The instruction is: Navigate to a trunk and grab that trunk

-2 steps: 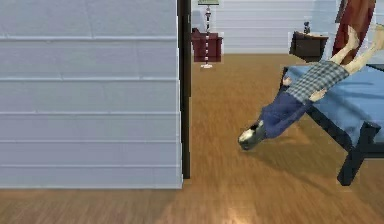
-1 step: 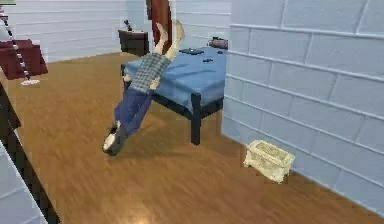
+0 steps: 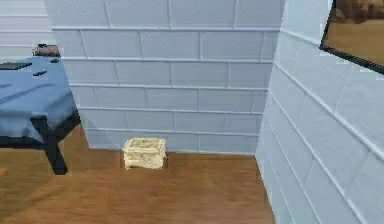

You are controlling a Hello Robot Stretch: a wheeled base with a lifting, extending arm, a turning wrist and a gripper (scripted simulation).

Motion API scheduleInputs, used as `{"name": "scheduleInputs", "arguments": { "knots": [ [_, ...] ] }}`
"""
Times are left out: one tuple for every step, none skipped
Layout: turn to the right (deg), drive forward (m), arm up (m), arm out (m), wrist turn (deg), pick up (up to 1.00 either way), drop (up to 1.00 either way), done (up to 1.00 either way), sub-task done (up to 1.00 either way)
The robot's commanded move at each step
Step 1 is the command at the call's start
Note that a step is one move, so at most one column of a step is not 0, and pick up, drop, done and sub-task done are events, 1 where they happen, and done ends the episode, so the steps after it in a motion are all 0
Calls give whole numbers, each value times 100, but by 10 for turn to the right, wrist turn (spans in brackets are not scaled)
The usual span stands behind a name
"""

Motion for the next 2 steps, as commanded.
{"name": "scheduleInputs", "arguments": {
  "knots": [
    [0,70,0,0,0,0,0,0,0],
    [-450,0,0,0,0,0,0,0,0]
  ]
}}
